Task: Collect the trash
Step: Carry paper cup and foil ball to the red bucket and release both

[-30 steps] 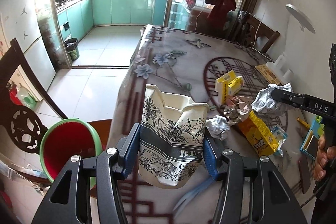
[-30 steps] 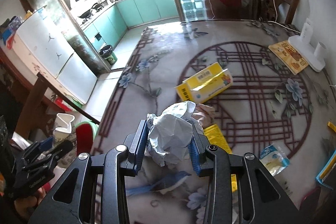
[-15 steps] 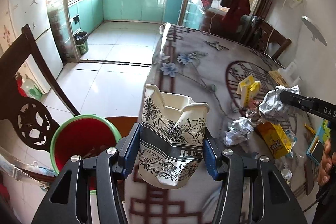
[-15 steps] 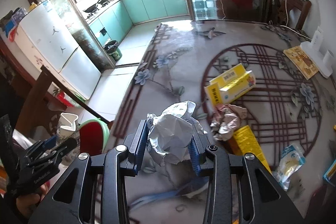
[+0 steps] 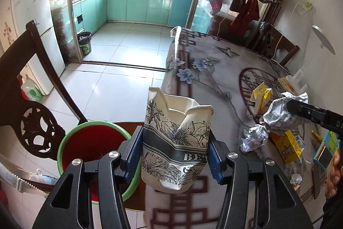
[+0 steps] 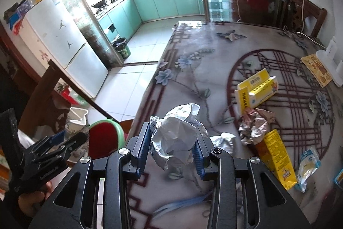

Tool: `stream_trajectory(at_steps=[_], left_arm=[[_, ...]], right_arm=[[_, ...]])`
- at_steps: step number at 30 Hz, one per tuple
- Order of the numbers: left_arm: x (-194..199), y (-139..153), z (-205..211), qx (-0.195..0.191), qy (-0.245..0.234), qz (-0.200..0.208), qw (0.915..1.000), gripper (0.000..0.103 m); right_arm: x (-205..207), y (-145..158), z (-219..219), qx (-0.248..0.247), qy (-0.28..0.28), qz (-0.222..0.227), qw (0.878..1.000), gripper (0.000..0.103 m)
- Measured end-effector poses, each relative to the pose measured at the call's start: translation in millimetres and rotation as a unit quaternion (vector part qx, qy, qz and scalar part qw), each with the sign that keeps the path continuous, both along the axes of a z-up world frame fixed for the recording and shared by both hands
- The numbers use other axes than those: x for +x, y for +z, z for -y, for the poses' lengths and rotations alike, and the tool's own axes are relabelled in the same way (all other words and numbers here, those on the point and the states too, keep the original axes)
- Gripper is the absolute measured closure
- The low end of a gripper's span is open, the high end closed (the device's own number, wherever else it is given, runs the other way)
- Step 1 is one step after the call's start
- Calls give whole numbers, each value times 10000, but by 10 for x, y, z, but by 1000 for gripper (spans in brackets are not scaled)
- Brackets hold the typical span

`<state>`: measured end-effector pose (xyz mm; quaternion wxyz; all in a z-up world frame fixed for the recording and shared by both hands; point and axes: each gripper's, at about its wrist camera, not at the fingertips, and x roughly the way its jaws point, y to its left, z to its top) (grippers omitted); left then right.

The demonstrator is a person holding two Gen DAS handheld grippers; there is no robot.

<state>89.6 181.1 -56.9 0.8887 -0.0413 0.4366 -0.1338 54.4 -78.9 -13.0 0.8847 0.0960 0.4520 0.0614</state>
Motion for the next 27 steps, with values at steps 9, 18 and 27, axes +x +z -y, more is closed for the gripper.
stream_trajectory(at_steps=[9,18,27], left_arm=[[115,-193,-503,46,438,-216,9988,50],[145,-607,-1123,206,998,-657,9926,49],[248,-819,-1532,220,1358,-907,9863,37]], right_arm=[[93,-115,-491,68,435,-207,9988,68],[294,-405,-1188,271,1226,-549,9906,68],[553,-582,-1774,592,1880,-664,9781,51]])
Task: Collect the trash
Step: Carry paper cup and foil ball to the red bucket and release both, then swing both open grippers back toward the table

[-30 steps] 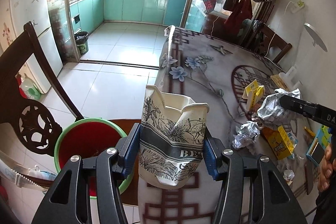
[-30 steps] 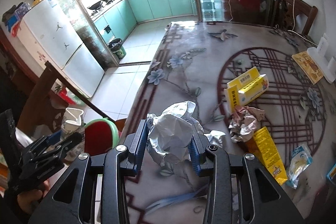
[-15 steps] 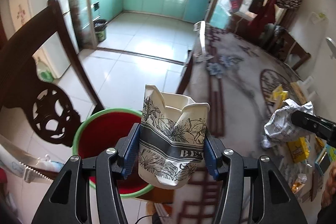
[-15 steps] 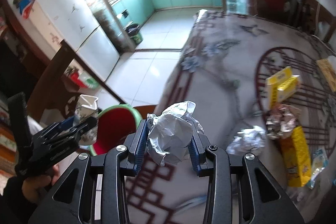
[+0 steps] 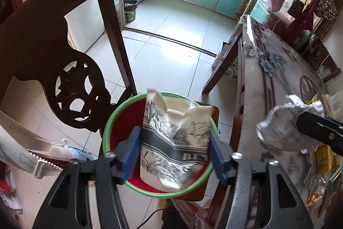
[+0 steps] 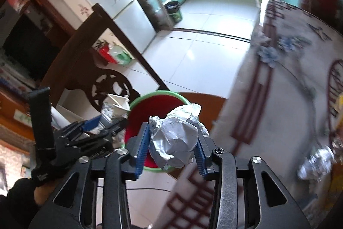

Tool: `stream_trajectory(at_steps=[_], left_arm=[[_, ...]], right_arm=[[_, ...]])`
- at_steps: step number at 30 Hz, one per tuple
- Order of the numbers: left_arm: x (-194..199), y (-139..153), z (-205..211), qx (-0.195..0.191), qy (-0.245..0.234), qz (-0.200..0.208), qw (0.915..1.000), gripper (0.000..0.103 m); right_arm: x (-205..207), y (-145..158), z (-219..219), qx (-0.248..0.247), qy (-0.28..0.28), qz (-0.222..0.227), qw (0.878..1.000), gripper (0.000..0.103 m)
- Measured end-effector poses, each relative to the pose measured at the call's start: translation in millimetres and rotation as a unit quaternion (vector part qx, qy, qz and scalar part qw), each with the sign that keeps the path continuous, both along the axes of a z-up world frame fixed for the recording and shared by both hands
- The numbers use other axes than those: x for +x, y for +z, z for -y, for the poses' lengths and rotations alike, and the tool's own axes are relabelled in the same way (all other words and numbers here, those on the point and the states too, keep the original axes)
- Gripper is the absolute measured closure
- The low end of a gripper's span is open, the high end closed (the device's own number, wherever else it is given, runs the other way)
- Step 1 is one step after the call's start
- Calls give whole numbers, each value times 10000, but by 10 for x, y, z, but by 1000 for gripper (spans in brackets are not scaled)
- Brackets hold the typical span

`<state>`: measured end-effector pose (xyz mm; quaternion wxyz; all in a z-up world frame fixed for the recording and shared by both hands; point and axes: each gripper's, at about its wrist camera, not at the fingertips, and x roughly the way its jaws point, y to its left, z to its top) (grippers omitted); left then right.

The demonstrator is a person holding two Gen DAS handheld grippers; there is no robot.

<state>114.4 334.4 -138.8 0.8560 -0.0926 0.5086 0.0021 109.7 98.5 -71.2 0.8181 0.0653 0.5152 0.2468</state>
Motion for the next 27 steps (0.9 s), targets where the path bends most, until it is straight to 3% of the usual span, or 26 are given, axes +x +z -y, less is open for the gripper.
stream_trajectory(at_steps=[1,2,10,17,21,27], left_arm=[[10,11,-29,-25,50,20,10000,36],[19,31,-51,-48,83,32,9999,35],[3,99,-135,-80,245,115,9996,35],[-93,143,128,-74,167,131,9997,35],[-173,217,441,-253,18,143,9996,35],[-299,355,1214,-247,-676,246,9971,35]], right_arm=[[5,9,-43,73,46,7,10000,36],[9,33,-79,148,72,57,9998,32],[-82,139,-30,146,189,141,9996,31],[-302,127,243,-137,128,127,9997,31],[-417,99,459,-311,-77,79,9995,31],[-625,137,886,-450,-431,130,9980,31]])
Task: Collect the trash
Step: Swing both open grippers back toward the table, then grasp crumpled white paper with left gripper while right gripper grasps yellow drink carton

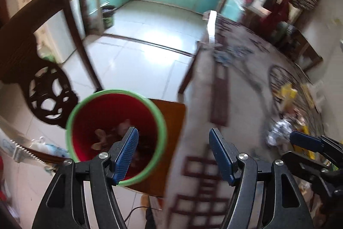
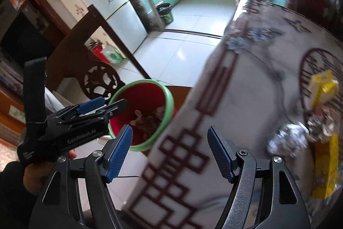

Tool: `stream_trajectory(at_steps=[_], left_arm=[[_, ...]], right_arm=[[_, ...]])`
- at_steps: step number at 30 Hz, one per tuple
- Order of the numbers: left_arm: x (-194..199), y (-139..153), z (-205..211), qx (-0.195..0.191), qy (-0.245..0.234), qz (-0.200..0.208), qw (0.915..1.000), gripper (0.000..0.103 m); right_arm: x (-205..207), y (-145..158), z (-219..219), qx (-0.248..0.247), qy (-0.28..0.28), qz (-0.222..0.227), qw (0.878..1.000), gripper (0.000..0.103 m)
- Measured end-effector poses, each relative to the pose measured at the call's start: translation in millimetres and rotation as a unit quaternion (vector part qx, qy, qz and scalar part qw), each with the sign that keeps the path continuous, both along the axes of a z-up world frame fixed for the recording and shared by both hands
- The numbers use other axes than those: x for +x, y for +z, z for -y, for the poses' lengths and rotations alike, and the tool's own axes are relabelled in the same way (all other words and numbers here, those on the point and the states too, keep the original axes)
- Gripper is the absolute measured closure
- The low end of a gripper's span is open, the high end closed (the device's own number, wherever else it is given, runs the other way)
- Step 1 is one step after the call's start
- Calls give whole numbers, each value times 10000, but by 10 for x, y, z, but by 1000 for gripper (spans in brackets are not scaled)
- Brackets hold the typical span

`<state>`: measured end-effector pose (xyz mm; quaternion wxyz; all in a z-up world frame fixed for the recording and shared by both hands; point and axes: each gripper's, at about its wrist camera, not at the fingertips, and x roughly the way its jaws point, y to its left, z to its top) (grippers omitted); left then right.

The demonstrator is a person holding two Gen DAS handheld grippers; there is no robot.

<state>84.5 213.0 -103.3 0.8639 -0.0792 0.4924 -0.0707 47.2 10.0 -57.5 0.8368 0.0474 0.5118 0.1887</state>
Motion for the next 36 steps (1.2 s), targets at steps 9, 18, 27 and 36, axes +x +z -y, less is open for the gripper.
stream_trajectory(at_steps=[9,18,27,36], left_arm=[[-184,43,1078,57,-762,-46,9971,35],[-403,41,1763,162,-1005,-132,9947,35],[-607,-46,2147,273,-989,-267,9944,35],[-632,-41,2329,376,-1031,-301,9935,35]], right_arm=[[-343,-53,1037,-230,-818,-39,9964,30],[-489,-171,2350,-843,-1793,-281,9798,30],[-345,-495,2709,-861,-1432,-667,9837,26],[-118,-842,2666,-752,-862,-1096,9874,56]])
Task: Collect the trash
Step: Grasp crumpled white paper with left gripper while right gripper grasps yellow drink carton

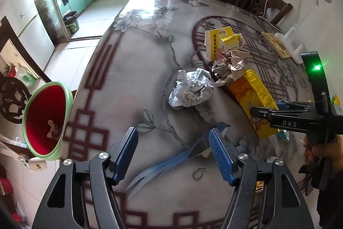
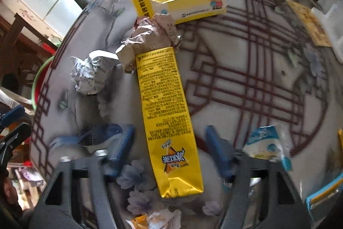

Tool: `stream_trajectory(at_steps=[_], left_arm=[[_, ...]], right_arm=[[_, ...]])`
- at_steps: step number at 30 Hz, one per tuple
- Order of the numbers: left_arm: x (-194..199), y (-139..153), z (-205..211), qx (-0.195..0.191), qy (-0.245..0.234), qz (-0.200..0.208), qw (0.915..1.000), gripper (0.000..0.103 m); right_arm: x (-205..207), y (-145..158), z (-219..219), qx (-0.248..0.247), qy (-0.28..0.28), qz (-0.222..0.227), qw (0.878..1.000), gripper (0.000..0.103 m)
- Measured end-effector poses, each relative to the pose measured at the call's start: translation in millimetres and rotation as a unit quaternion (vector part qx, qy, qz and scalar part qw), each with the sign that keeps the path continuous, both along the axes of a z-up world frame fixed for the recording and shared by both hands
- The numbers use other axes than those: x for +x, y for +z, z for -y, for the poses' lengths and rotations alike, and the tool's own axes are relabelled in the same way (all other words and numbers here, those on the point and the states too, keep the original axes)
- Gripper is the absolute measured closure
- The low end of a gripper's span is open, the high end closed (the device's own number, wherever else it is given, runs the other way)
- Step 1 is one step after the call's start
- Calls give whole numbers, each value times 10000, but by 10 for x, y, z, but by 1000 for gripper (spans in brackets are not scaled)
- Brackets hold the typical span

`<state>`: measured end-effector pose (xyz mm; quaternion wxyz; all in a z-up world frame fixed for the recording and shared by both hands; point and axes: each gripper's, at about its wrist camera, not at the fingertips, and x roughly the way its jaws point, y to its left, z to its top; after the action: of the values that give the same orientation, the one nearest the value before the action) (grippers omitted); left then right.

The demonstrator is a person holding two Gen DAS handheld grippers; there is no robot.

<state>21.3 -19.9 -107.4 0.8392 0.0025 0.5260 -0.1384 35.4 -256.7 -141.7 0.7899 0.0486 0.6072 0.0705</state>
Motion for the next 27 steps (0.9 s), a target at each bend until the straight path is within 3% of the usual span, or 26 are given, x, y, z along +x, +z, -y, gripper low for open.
stream_trajectory(at_steps=[1,12,16,21,26,27], left_arm=[[13,-5,3,4,7,-10,10000,35],[437,-150,303,30,-272,-52,9996,35],[716,-339,542,149,-514,-153,9985,35],[989,-685,758,358,-674,-414,9962,35],[1077,-779,754,222,-741,-443,9960,51],[1076,-750,736,169,-753,-422,9961,51]], right_arm=[[-2,-6,13,60,-34,-1,10000,62],[-115,268,185,507,-254,315,9979,67],[-105,405,229,515,-298,469,9971,67],[-94,319,262,481,-390,263,9977,67],[-78,113,203,386,-482,-67,9981,65],[-68,102,201,373,-503,-75,9980,56]])
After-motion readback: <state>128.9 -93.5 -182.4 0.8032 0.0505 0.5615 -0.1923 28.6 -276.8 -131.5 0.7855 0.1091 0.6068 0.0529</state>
